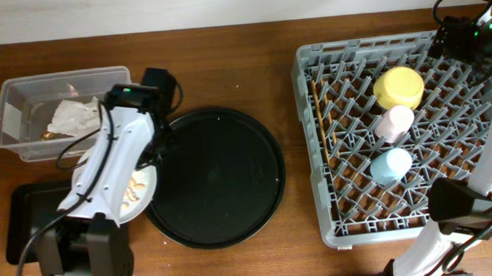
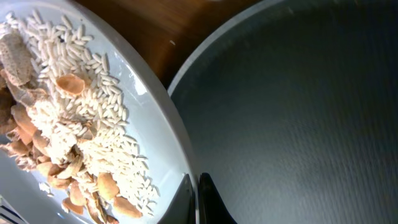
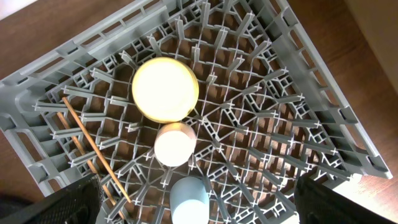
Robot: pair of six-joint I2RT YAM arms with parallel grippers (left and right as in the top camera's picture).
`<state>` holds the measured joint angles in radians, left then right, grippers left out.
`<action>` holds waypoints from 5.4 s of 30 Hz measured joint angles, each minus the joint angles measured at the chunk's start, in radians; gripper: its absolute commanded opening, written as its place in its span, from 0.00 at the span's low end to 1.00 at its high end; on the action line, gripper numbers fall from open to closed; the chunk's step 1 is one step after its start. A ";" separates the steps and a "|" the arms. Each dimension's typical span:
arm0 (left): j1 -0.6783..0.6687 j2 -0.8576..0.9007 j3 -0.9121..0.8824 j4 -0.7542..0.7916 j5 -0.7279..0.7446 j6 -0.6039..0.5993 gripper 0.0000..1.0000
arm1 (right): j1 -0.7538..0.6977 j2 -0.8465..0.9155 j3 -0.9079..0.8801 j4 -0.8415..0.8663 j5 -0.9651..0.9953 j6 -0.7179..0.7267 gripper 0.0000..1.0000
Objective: Sort waste into correct bins and load items into the dishwasher rack
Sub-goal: 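Carry the plate left and tip scraps onto the small black tray, then move the emptied plate back over the round black tray, then grasp the white plate with the right gripper from the left gripper, then carry the plate into the rack and stand it upright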
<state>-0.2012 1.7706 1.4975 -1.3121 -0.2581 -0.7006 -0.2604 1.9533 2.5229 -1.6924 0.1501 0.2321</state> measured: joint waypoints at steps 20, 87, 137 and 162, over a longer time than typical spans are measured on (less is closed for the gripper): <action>0.874 -0.003 0.001 0.025 0.941 0.528 0.01 | 0.000 0.000 0.000 0.000 0.000 0.000 0.99; 0.105 -0.183 0.414 -0.368 -0.100 0.170 0.99 | 0.000 0.000 0.000 0.049 -0.067 0.004 0.99; 0.411 -0.183 0.411 -0.375 -0.116 0.188 0.99 | 0.624 -0.168 -0.467 0.232 0.156 0.265 0.04; 0.411 -0.183 0.411 -0.375 -0.116 0.188 0.99 | 0.443 0.137 -0.460 0.305 0.608 0.318 0.09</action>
<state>0.2100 1.5875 1.9087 -1.6871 -0.3744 -0.5129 0.1825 2.0903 2.0628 -1.3872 0.7586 0.5499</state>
